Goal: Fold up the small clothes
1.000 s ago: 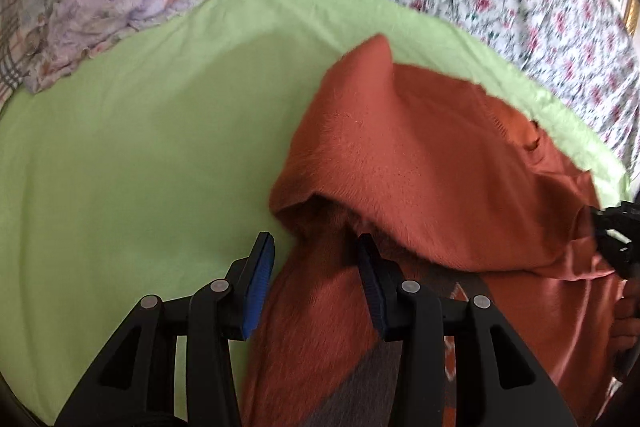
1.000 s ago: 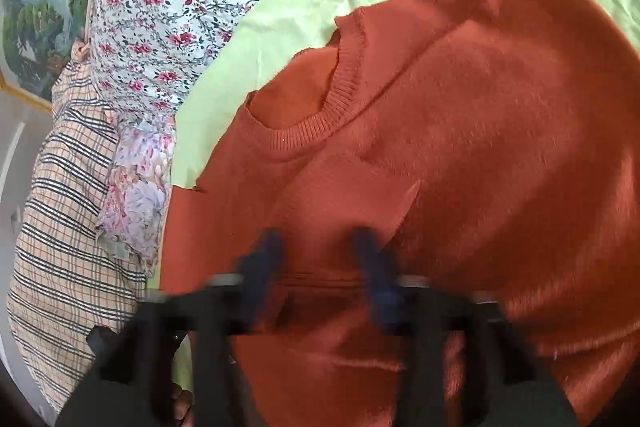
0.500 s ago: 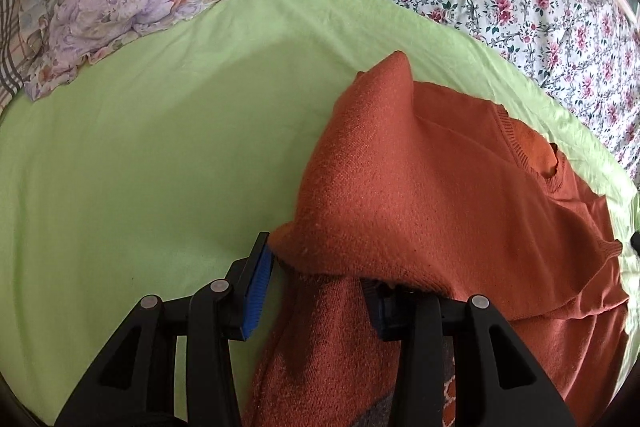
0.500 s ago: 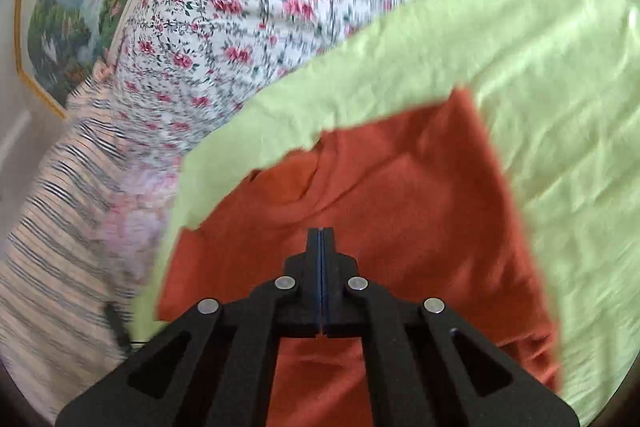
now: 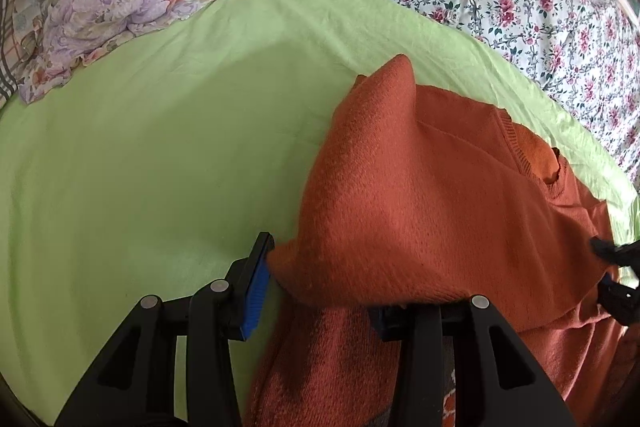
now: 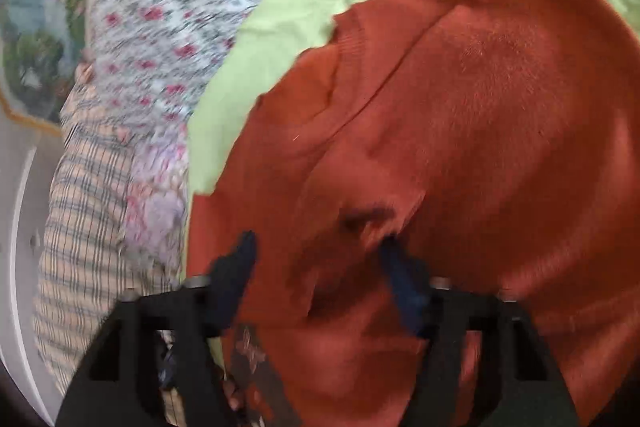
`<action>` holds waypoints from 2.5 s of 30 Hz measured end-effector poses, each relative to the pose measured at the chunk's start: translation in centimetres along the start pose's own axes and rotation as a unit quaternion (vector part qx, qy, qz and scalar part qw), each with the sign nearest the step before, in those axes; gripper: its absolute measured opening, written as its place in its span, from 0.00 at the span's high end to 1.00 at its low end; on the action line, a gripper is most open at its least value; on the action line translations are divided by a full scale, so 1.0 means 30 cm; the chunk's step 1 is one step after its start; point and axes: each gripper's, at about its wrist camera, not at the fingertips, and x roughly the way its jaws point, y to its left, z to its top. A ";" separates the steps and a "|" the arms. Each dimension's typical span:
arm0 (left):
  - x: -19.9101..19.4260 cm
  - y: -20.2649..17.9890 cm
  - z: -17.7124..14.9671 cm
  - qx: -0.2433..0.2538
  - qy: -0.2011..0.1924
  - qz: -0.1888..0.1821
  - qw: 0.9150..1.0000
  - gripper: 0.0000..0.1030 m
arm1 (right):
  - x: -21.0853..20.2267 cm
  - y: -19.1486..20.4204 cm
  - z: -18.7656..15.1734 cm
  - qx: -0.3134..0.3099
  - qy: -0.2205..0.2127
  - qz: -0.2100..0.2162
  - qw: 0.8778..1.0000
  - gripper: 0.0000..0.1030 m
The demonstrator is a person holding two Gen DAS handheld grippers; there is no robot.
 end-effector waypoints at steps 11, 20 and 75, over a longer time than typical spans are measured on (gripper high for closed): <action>0.012 -0.012 0.001 -0.006 -0.010 0.036 0.999 0.57 | -0.312 0.065 0.036 -0.124 -0.163 -0.053 0.977 0.93; -0.010 0.117 -0.015 -0.095 -0.011 -0.013 0.995 0.56 | -0.244 -0.020 0.010 -0.137 -0.131 -0.086 0.978 0.93; -0.513 0.328 -0.764 0.033 0.100 -0.267 0.958 0.34 | -0.795 -0.391 -0.688 -0.164 0.032 0.028 0.986 0.51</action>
